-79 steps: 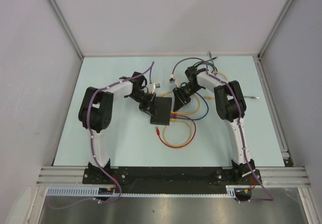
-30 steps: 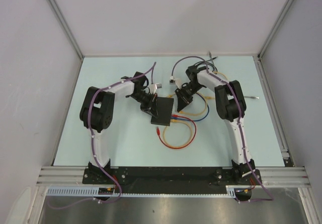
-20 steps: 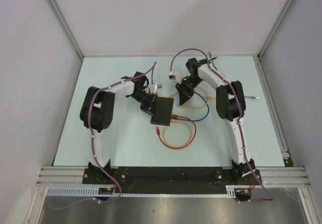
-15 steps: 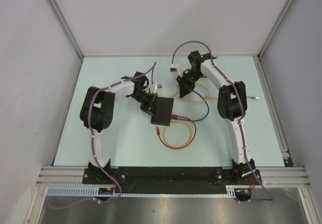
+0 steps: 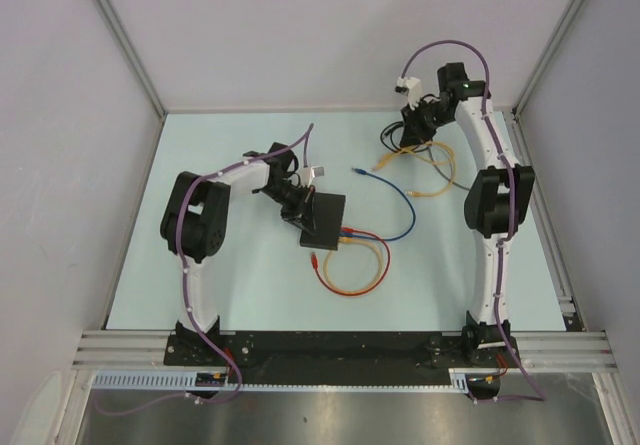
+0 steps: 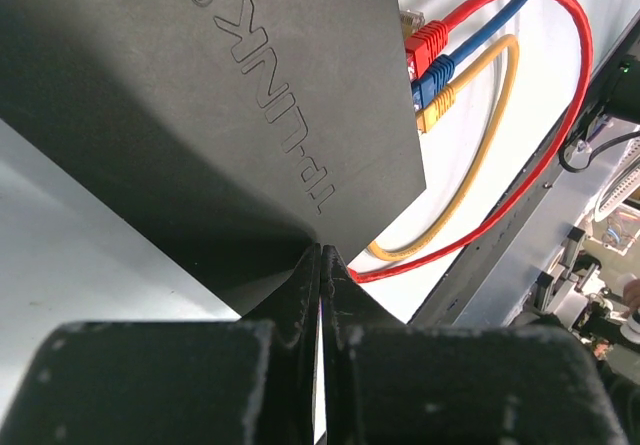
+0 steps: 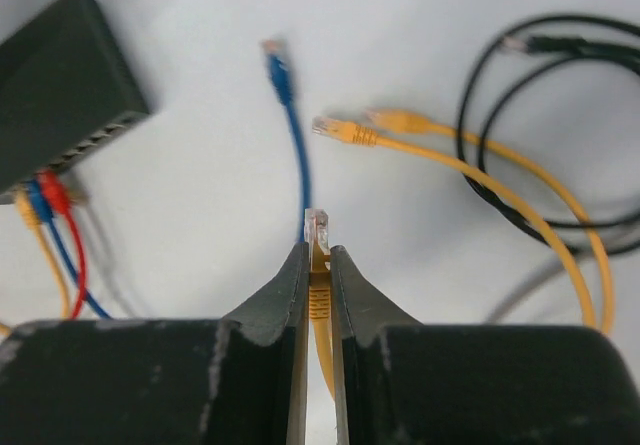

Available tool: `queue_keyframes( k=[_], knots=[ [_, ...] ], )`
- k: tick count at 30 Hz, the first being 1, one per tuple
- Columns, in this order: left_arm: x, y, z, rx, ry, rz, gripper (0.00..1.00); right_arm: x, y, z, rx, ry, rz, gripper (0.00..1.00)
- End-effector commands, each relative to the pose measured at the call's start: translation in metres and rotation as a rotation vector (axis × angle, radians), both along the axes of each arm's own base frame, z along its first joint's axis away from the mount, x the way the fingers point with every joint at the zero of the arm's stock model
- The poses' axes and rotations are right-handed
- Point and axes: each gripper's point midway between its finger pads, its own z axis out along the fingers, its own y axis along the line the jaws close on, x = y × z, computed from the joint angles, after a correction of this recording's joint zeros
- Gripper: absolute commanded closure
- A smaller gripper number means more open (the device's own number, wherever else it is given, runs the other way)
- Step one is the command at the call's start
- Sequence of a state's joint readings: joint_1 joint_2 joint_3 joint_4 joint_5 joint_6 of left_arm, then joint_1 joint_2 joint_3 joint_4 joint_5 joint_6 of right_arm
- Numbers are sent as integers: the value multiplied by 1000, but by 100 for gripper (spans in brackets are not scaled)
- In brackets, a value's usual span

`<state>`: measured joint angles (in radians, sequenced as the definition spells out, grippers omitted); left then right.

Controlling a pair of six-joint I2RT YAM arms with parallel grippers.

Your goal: Pull the plug from the switch port

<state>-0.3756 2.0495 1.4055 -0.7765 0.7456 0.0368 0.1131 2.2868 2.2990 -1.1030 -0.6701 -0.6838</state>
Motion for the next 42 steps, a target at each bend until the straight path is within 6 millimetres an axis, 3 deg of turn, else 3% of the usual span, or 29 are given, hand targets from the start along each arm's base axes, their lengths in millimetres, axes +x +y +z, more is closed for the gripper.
queue_keyframes(
  k=[1,5,8,9,11,14,19,22,23,24,26,28,30,32,35,38,42],
  knots=[
    [4,8,-32,101,-47,-49,100,14,-23,1,-105,-67,-69,100],
    [3,8,-33,103,-49,-53,100,15,-39,-21,-155,-25,-124,100],
    [4,8,-32,106,-54,-54,100,11,-46,-43,-223,15,-178,61],
    [3,7,-32,107,-51,-54,100,10,-49,-48,-242,24,-191,30],
    [4,8,-31,107,-56,-54,100,9,-48,-51,-239,36,-218,0],
    [4,8,-30,108,-63,-57,100,6,-41,-52,-234,42,-204,0],
    [6,7,-23,99,-88,-64,99,-15,0,-25,-56,91,-120,2],
    [6,7,-11,74,-117,-61,99,-57,39,-22,67,215,-33,14],
    [10,4,7,19,-166,-55,99,-81,48,-36,105,311,-8,21],
    [7,6,11,5,-175,-51,99,-95,55,-31,135,344,1,24],
    [10,9,27,-23,-231,-39,99,-127,76,-38,192,442,57,33],
    [1,15,45,-44,-293,-50,100,-162,92,-57,183,527,121,39],
    [-10,20,54,-62,-361,-68,100,-177,102,-76,161,574,150,49],
    [-16,23,53,-64,-387,-91,100,-184,115,-83,174,619,156,63],
    [-24,28,43,-31,-333,-99,100,-172,130,-100,204,693,84,77],
    [-22,28,34,-10,-294,-68,100,-155,142,-119,207,695,43,82],
    [-21,23,36,-16,-327,-56,100,-153,166,-129,189,684,90,84]
  ],
)
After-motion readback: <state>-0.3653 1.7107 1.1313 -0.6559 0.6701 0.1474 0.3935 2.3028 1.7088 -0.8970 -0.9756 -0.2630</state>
